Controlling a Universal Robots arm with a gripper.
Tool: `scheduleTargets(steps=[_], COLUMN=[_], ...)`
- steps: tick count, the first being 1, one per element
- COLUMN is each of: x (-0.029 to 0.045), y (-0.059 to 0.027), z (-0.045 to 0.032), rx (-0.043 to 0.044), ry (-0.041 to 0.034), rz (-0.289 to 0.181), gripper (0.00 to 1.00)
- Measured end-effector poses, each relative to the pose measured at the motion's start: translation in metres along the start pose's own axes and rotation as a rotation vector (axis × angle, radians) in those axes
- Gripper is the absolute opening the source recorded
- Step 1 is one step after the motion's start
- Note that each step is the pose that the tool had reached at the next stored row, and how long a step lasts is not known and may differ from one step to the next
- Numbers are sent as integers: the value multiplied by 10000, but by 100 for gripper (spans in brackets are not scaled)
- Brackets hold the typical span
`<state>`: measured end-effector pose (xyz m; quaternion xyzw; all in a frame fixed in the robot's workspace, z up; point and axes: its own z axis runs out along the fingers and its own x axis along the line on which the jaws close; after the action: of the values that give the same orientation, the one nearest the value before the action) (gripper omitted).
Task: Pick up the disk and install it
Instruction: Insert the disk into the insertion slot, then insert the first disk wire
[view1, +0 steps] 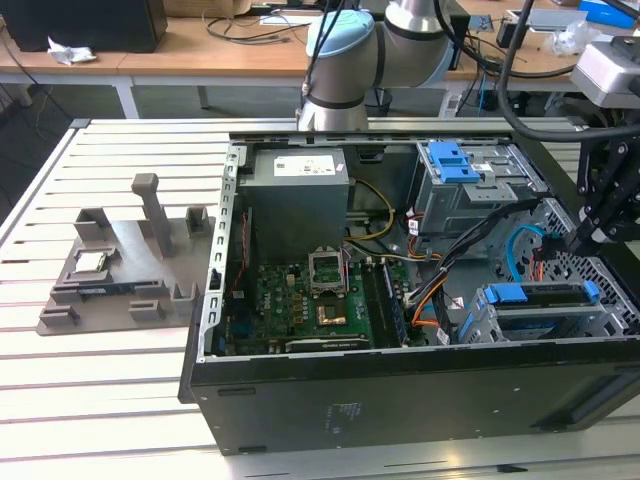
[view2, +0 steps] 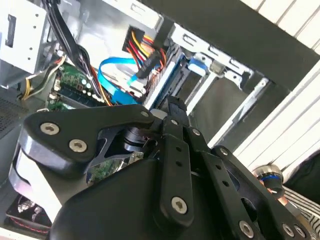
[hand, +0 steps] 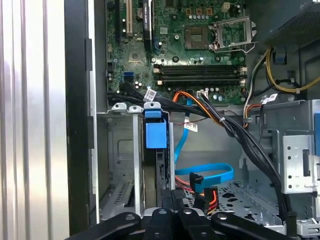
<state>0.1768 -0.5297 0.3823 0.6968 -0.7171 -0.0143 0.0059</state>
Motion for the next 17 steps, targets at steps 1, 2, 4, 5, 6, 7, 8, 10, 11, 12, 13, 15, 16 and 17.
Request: scheduleTargets(steps=[1,2,4,5,6,7,8,10,11,12,13,15,16,17], x=[-42,-77,-104,-106,-106,-106,-106,-106,-106,-106,-106,-106,-106,-106], y=[-33,-56,-89,-95,-95,-95,-95,-96,-97,-97,-98,-98,-98,-98], z=[5,8,10,10,10,10,10,11,10,10,11,10,10,11], rx=[0,0,0,0,1,1,1,0,0,0,0,0,0,0], ry=[-1,3,3,4,3,4,3,3,3,3,3,3,3,2], rz=[0,1,-1,0,1,1,1,1,0,0,0,0,0,1], gripper=[11,11,11,11,11,11,11,11,11,11,17,29,36,36])
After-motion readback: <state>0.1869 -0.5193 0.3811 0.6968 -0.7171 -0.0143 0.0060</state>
